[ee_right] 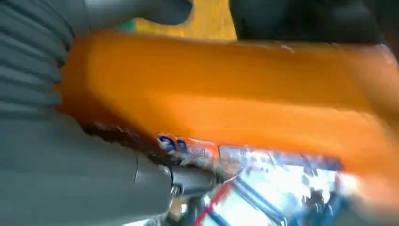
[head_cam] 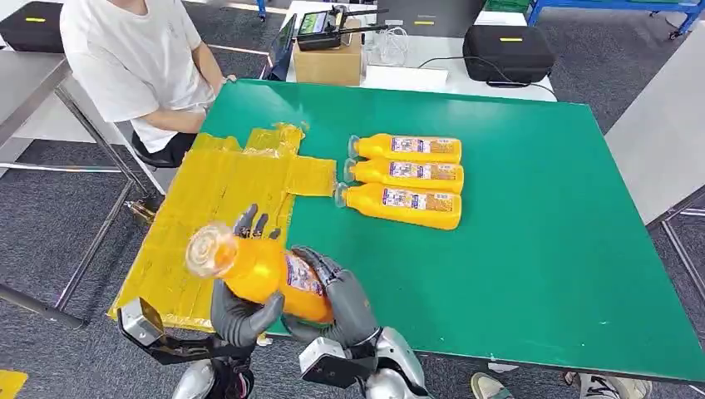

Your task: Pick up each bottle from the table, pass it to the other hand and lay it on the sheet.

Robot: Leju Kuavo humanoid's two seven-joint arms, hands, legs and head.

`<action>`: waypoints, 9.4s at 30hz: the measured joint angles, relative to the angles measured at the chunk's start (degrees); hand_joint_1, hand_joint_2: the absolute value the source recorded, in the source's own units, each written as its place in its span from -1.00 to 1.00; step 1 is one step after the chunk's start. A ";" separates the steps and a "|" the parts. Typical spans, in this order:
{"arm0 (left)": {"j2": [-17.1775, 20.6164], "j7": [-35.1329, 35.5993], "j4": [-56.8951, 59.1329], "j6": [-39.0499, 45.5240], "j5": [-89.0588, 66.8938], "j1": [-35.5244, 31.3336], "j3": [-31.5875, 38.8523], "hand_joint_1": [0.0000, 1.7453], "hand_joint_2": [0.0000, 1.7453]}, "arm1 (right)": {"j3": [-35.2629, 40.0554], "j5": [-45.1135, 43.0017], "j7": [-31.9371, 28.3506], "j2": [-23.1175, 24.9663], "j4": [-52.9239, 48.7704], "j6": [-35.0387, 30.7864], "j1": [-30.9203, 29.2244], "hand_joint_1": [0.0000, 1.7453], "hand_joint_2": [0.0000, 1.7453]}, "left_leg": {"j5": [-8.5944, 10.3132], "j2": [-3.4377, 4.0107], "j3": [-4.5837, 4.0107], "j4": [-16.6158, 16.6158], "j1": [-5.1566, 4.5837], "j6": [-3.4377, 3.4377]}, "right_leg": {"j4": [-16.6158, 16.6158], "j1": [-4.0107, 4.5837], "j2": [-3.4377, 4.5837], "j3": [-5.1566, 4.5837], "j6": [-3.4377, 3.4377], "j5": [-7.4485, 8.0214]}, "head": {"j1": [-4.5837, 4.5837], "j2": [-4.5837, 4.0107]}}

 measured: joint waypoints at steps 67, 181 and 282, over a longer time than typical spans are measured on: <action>5.86 -2.32 4.86 37.44 -52.82 -6.83 11.76 1.00 1.00 | -10.88 -5.16 -4.74 -3.61 -8.22 4.67 3.64 -1.00 -1.00 | 0.03 -0.01 0.03 0.00 0.01 -0.01 | 0.01 0.00 0.00 0.01 0.00 0.01 | 0.00 0.00; -0.72 3.26 -12.50 14.84 -3.82 -4.54 18.45 -1.00 1.00 | -25.18 25.57 15.98 -21.79 8.88 7.15 -3.73 -1.00 1.00 | 0.04 -0.01 0.18 0.02 -0.01 -0.02 | -0.03 -0.01 -0.05 0.22 0.01 0.01 | -0.02 0.00; 0.55 5.03 -0.35 6.97 -7.43 0.97 3.19 -1.00 1.00 | -7.50 -8.59 -4.66 -0.02 -4.37 10.58 1.89 1.00 1.00 | 0.03 -0.01 0.08 0.00 0.01 -0.03 | -0.03 0.00 -0.05 0.13 0.00 0.00 | 0.00 0.00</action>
